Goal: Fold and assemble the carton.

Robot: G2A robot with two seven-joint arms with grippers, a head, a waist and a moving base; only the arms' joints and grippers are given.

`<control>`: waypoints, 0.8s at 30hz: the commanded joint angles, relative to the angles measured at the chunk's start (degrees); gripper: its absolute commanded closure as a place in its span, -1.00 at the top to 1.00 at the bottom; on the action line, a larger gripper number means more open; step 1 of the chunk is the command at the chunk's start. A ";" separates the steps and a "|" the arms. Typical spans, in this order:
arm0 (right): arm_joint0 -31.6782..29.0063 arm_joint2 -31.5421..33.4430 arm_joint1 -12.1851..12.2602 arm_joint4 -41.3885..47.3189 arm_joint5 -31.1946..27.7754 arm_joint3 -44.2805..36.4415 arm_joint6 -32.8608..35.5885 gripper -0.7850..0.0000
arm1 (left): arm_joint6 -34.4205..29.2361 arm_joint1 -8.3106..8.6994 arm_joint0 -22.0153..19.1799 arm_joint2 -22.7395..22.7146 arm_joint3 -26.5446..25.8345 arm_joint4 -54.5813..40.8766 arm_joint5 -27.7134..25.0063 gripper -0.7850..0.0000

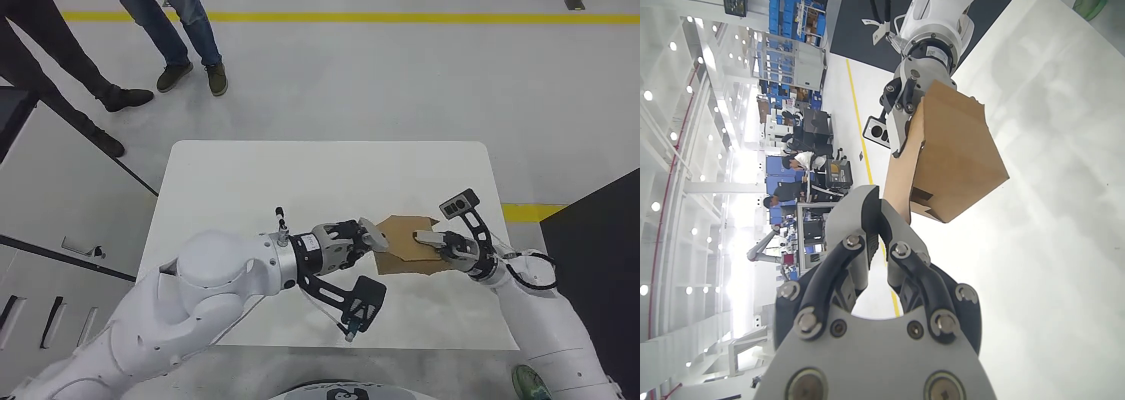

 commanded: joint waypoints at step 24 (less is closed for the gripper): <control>2.75 -0.83 -0.68 5.02 2.72 3.16 6.82 -1.00 | 4.60 -0.86 -2.07 4.30 2.75 0.82 0.00 -1.00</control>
